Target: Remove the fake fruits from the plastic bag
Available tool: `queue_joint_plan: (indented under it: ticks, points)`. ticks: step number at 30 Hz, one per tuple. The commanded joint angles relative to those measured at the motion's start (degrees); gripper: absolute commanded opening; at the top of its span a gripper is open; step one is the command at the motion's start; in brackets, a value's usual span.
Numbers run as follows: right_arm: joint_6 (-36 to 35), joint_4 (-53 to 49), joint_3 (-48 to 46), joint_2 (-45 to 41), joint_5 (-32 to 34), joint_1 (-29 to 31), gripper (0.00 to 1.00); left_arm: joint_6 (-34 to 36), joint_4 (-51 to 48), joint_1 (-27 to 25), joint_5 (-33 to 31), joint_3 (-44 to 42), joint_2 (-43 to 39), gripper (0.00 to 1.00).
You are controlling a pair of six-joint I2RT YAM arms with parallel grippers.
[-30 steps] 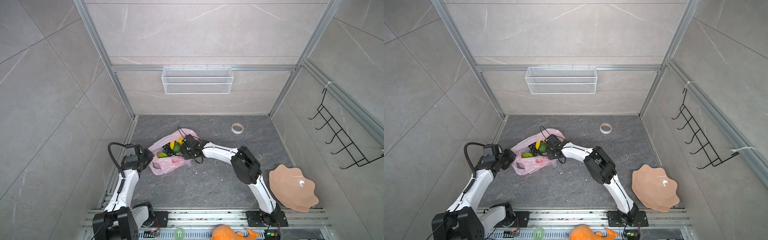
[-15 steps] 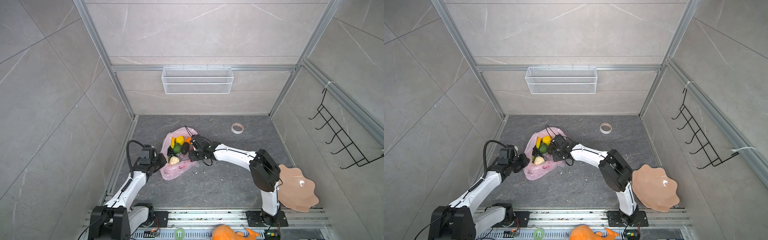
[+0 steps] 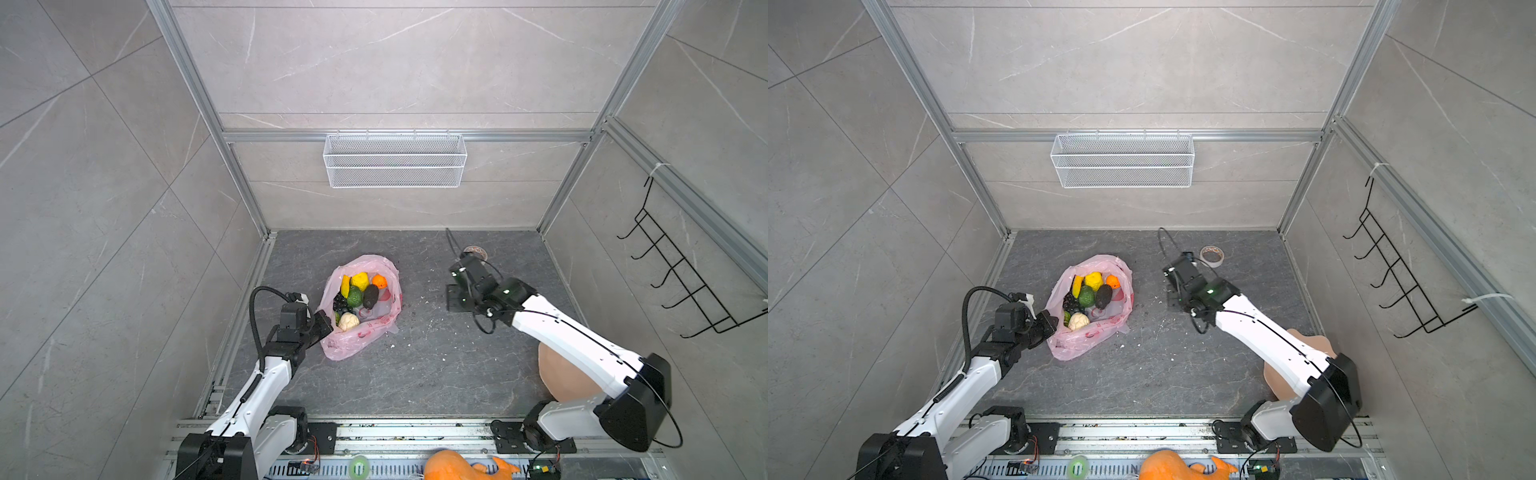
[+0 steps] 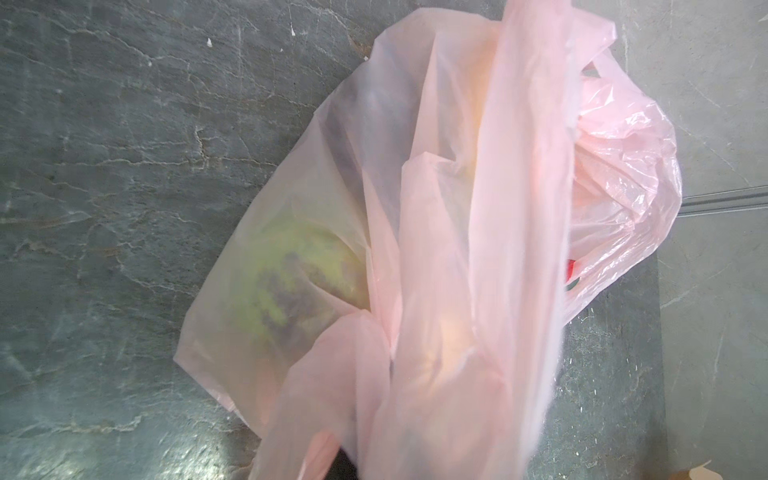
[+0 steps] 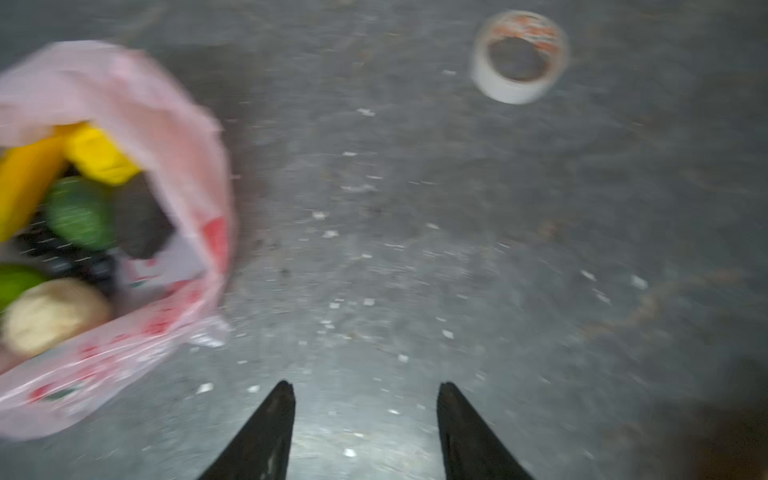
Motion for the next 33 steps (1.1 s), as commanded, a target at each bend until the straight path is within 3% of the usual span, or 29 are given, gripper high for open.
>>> queue_joint_plan:
  ticks: [1, 5, 14, 23, 33]
  points:
    - [2.7, -14.8, -4.5, -2.4, 7.3, -6.6, 0.58, 0.9, 1.7, -0.1, 0.1, 0.3, -1.2, 0.00]
    - [3.5, -18.0, -6.6, -1.5, 10.3, -13.8, 0.57, 0.8, 1.3, -0.2, 0.3, 0.2, -0.7, 0.00]
    - [3.2, -14.8, -12.8, 1.8, 5.6, -27.6, 0.51, 1.2, 0.9, -0.1, -0.1, 0.0, -0.8, 0.00]
    - [2.6, -12.0, -13.4, 6.9, 4.4, -33.7, 0.47, 1.5, 1.1, -1.5, -0.3, 0.5, 0.3, 0.00]
    - [2.9, -8.9, -13.6, 13.6, 5.7, -34.0, 0.38, 2.5, 0.3, -3.0, -2.7, 1.4, 1.5, 0.00]
